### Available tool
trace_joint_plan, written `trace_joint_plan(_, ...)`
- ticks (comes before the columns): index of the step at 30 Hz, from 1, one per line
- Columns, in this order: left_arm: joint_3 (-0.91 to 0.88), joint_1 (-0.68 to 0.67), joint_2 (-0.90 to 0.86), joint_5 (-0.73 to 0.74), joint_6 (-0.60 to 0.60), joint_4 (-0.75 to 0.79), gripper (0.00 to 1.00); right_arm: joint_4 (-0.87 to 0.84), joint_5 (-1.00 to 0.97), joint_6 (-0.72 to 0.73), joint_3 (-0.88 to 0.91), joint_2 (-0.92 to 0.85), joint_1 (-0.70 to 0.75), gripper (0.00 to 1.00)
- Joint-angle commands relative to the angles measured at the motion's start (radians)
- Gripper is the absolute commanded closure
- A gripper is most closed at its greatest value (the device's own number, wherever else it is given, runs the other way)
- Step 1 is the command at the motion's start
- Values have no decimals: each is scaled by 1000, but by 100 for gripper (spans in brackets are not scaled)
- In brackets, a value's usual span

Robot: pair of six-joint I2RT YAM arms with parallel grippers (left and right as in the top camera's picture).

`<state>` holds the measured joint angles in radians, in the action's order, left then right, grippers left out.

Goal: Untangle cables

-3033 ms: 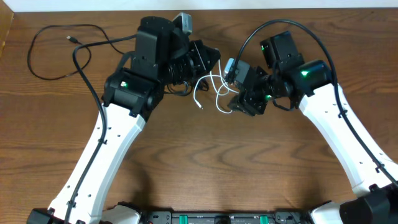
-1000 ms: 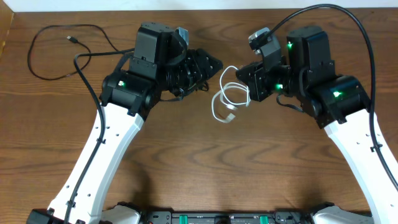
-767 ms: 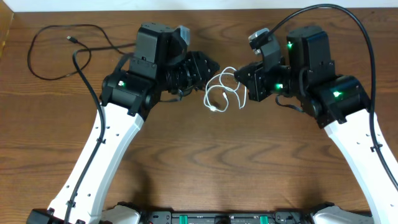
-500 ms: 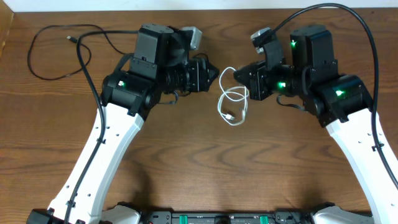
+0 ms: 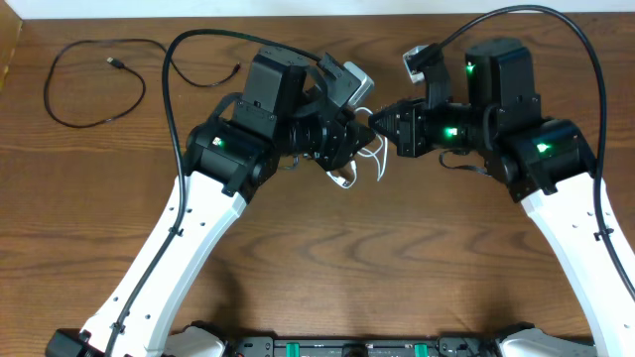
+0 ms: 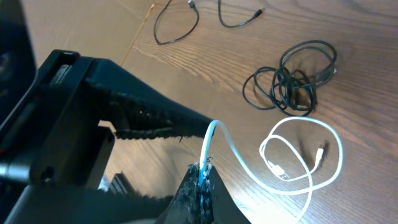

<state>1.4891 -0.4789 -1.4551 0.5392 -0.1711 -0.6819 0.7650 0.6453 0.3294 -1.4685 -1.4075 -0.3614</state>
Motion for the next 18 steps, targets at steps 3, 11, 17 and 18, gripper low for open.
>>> trace_joint_plan(3,13,2,-15,-141,-35,6,52,5,81,15,-3,3,3,99)
trace_joint_plan(11,13,3,-15,-189,-35,39,55,35,80,15,-3,3,9,99)
trace_joint_plan(17,13,2,-15,-99,-35,37,55,32,80,16,-3,3,10,99)
trace_joint_plan(18,13,2,-15,-94,-35,37,56,32,80,19,-3,3,10,99)
